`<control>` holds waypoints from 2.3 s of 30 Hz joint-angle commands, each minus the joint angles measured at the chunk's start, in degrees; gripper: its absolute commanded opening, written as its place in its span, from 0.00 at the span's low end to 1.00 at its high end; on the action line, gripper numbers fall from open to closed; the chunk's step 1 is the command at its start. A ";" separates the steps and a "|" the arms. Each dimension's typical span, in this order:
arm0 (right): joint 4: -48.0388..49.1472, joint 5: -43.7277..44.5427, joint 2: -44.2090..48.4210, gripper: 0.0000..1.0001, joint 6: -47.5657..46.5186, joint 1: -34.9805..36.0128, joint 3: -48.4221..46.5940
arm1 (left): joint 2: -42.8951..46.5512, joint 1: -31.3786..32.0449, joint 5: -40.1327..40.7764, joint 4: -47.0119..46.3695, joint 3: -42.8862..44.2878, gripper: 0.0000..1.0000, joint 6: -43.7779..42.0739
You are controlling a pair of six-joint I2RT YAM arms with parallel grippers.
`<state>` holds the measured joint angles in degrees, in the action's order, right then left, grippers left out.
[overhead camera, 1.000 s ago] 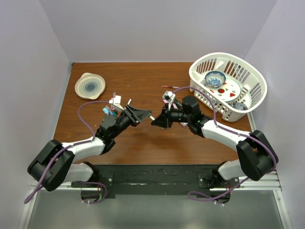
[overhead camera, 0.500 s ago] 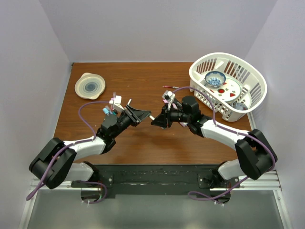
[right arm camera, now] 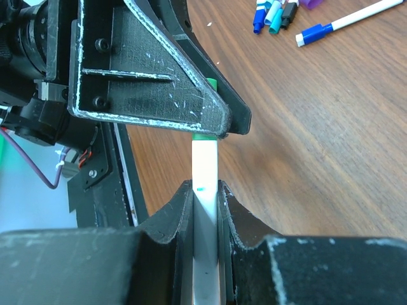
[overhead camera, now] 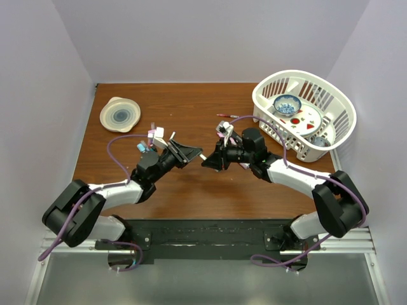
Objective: Open the pen caps
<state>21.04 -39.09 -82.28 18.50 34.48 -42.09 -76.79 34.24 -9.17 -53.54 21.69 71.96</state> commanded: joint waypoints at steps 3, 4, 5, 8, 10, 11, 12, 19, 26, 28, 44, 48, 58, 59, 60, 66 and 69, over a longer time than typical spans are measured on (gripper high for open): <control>0.15 0.33 -1.65 0.00 -0.40 0.50 -1.24 | -0.72 0.65 -3.66 -7.98 3.71 0.20 2.13; 0.06 0.16 -1.83 0.00 -0.57 0.50 -1.24 | -1.07 0.74 -3.92 -8.25 3.79 0.12 2.21; -0.03 0.16 -1.92 0.00 -0.66 0.59 -1.33 | -1.25 0.74 -4.01 -8.60 3.88 0.04 2.65; -0.47 -0.55 -2.36 0.00 -1.10 0.76 -1.51 | -1.17 -0.39 -3.93 -8.86 4.15 0.00 3.71; -0.56 -1.51 -2.88 0.00 -1.54 1.03 -1.60 | -0.03 -2.15 -3.23 -8.34 3.97 0.00 5.45; -0.56 -2.21 -2.80 0.00 -1.80 1.20 -1.60 | 0.67 -5.03 -2.96 -7.90 3.62 0.00 5.99; -0.73 -2.39 -2.88 0.00 -2.50 1.73 -1.60 | 1.38 -6.80 -2.70 -7.03 3.36 0.00 6.52; -5.39 -4.06 -6.04 0.00 -5.23 3.67 -3.79 | 11.56 -24.12 2.04 7.29 5.02 0.00 3.82; -11.27 -3.00 -6.40 0.00 -10.92 3.58 -6.95 | 18.69 -30.46 1.08 21.87 5.56 0.00 -6.12; -20.70 -4.23 -6.75 0.00 -21.09 3.40 -9.49 | 19.49 -30.90 1.69 27.60 3.29 0.00 -7.97; -39.32 -10.30 -9.83 0.00 -38.63 -2.22 -17.59 | 3.15 -37.14 2.75 34.63 2.21 0.15 -10.26; -39.49 -10.30 -9.74 0.00 -38.45 -2.84 -17.68 | -1.33 -37.31 3.89 35.87 4.67 0.36 -10.79; -39.49 -10.30 -9.74 0.00 -38.28 -3.72 -17.68 | -2.40 -38.28 5.92 39.47 6.78 0.52 -11.32; -39.41 -10.30 -9.74 0.00 -38.28 -3.98 -17.59 | -1.96 -38.37 6.00 40.00 6.70 0.54 -11.32; -39.58 -10.04 -9.65 0.00 -38.28 -4.07 -17.68 | -1.17 -38.37 5.74 40.18 6.70 0.55 -11.32; -37.31 0.83 -6.93 0.00 -36.35 -5.56 -17.24 | 6.46 -38.55 1.98 41.50 6.87 0.64 -13.86; -33.10 13.01 -4.03 0.00 -33.01 -6.18 -15.40 | 11.29 -39.07 -5.38 38.34 6.87 0.75 -17.54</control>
<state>-17.80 -41.32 -91.24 -18.15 29.39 -58.54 -72.03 -3.88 -6.74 -11.18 26.65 59.96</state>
